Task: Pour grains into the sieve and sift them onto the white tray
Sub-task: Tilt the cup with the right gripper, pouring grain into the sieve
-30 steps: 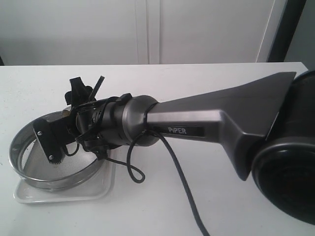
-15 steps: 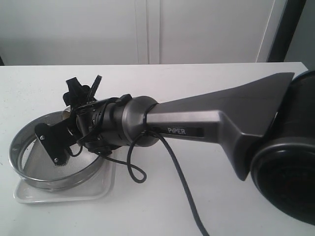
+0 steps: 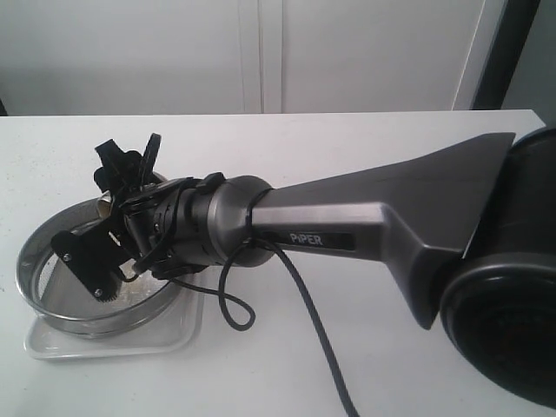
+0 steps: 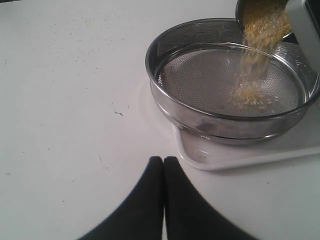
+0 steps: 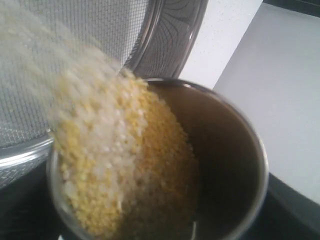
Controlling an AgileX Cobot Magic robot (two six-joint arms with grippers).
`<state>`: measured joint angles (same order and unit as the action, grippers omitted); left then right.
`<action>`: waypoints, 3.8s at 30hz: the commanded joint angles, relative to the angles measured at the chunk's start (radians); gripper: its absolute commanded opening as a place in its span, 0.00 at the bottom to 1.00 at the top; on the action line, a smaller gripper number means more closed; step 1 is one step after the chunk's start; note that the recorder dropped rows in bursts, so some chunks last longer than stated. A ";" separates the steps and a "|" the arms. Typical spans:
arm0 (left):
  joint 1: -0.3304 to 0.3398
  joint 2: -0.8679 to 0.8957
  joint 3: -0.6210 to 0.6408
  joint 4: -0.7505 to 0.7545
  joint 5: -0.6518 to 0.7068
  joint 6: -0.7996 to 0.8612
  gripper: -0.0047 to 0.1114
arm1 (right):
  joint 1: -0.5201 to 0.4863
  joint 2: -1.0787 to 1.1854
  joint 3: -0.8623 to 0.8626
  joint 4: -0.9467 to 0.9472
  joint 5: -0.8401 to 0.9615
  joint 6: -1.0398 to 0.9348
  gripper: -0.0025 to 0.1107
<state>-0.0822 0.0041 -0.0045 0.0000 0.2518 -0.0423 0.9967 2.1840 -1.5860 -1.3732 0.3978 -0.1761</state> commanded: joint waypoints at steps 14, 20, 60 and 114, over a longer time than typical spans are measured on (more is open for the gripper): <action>0.002 -0.004 0.005 0.000 0.001 -0.005 0.04 | 0.000 0.041 -0.011 -0.156 0.029 -0.005 0.02; 0.002 -0.004 0.005 0.000 0.001 -0.005 0.04 | 0.000 0.075 -0.011 -0.218 0.071 -0.003 0.02; 0.002 -0.004 0.005 0.000 0.001 -0.005 0.04 | 0.061 0.077 -0.011 -0.371 0.275 -0.055 0.02; 0.002 -0.004 0.005 0.000 0.001 -0.005 0.04 | 0.059 -0.016 -0.012 -0.300 0.096 0.124 0.02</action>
<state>-0.0822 0.0041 -0.0045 0.0000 0.2518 -0.0423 1.0656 2.2028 -1.5964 -1.7288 0.5248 -0.1639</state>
